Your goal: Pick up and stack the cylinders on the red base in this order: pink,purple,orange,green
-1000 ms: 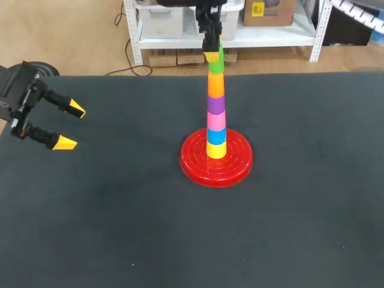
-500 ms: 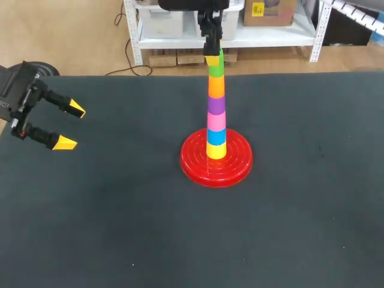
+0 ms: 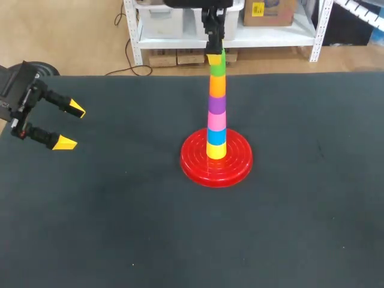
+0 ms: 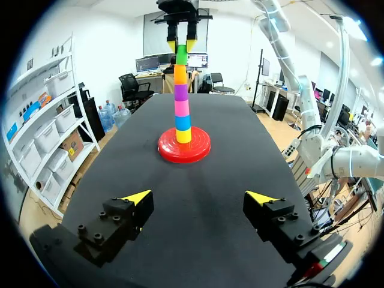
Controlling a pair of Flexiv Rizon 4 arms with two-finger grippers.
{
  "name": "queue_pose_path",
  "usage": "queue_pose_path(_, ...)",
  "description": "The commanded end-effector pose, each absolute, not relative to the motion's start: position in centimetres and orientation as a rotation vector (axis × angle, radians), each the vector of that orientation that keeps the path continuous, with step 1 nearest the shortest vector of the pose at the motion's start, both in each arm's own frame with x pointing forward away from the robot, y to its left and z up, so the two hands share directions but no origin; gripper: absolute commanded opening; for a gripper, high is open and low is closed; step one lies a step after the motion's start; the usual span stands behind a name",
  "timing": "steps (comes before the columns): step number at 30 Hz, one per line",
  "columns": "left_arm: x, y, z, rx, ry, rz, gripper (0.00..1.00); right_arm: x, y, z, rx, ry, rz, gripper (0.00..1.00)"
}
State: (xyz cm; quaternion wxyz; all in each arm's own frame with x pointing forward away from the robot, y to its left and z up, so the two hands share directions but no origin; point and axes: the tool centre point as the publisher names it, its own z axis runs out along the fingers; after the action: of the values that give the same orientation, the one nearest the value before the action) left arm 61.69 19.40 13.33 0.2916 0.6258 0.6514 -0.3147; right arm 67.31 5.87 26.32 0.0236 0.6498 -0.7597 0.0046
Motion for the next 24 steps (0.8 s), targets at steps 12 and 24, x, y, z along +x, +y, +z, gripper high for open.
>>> queue_pose_path(12,61.61,19.48,13.24,1.667,1.731,-0.837,1.00,67.93,6.07,25.71,1.999,-2.282,-0.067,0.00)
queue_pose_path(24,61.61,19.48,13.24,1.667,1.731,-0.837,1.00,67.66,5.85,25.21,1.992,-2.277,-0.070,0.00)
